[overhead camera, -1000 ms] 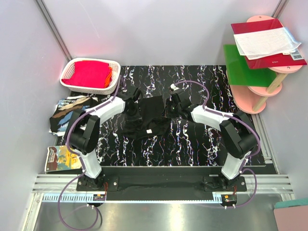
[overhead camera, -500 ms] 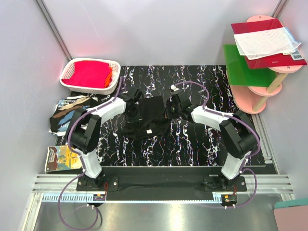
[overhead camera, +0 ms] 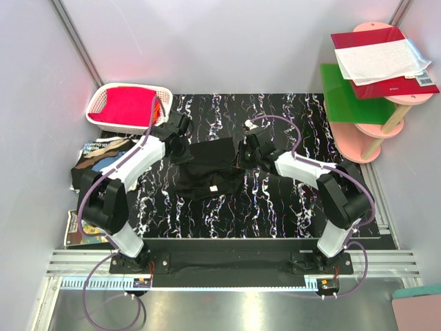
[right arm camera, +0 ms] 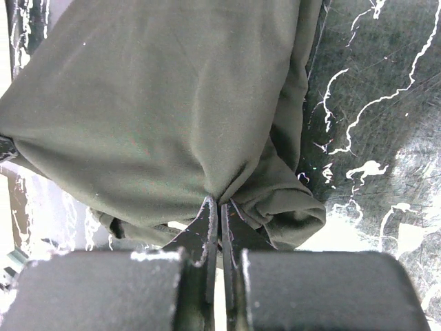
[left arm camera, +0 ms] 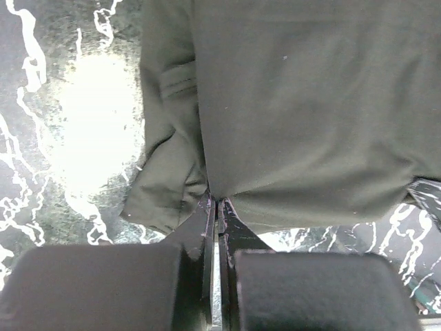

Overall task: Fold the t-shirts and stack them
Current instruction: Smooth out wrinkles on the folded tshirt

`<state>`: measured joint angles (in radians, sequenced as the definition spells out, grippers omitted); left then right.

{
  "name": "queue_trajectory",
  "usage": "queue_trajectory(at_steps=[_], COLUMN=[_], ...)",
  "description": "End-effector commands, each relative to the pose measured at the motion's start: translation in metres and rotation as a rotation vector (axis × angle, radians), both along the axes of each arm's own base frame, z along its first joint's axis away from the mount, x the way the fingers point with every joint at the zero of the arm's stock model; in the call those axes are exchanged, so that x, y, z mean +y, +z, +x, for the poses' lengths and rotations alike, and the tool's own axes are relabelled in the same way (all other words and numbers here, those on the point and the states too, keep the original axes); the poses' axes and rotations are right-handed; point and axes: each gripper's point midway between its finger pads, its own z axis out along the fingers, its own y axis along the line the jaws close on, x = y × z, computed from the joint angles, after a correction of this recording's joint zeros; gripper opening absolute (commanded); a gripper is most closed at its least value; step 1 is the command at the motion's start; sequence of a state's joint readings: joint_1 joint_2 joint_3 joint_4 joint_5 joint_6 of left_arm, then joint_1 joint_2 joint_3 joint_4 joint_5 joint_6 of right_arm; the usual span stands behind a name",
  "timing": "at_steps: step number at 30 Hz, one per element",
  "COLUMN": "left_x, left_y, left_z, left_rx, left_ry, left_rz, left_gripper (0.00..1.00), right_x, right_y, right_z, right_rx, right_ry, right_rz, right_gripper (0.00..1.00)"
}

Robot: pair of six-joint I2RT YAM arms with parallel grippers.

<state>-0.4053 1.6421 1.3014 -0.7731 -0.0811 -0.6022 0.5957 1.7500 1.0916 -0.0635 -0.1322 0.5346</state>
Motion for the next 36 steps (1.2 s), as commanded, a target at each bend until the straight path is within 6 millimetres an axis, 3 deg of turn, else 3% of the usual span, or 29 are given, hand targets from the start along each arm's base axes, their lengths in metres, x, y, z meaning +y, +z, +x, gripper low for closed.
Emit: queue_trajectory(at_steps=[1,11,14,21,27,29,34,36], left_x=[0.020,0.030,0.030,0.027,0.018,0.014,0.015,0.010], left_y=[0.021,0.073,0.072,0.054,0.039,0.025,-0.017,-0.028], left_z=[-0.002,-0.003,-0.005,-0.031,-0.069,-0.087,-0.123,-0.128], left_rx=[-0.059,-0.187,-0.165,-0.081,-0.042,-0.004,0.094,0.106], left_ry=[0.027,0.032,0.012,-0.011,-0.043,-0.065,-0.053,-0.053], left_rz=[0.035,0.011,0.022,-0.015,-0.064,-0.055,-0.031,-0.045], left_gripper=[0.00,0.00,0.00,0.00,0.00,0.00,0.00,0.00], right_x=[0.005,0.007,0.006,0.003,-0.006,-0.003,-0.005,-0.007], right_y=[0.033,0.058,0.053,0.059,0.057,0.053,0.005,-0.017], right_z=[0.005,-0.002,-0.004,-0.018,-0.034,-0.044,-0.080,-0.095], right_rx=[-0.086,-0.120,-0.101,-0.085,-0.063,-0.026,0.162,0.229], right_ry=[0.010,0.057,0.067,0.094,0.118,0.141,0.178,0.177], right_rz=[0.047,0.064,0.044,0.060,0.046,0.068,0.082,0.077], right_gripper=[0.00,0.04,0.06,0.02,0.00,0.00,0.00,0.00])
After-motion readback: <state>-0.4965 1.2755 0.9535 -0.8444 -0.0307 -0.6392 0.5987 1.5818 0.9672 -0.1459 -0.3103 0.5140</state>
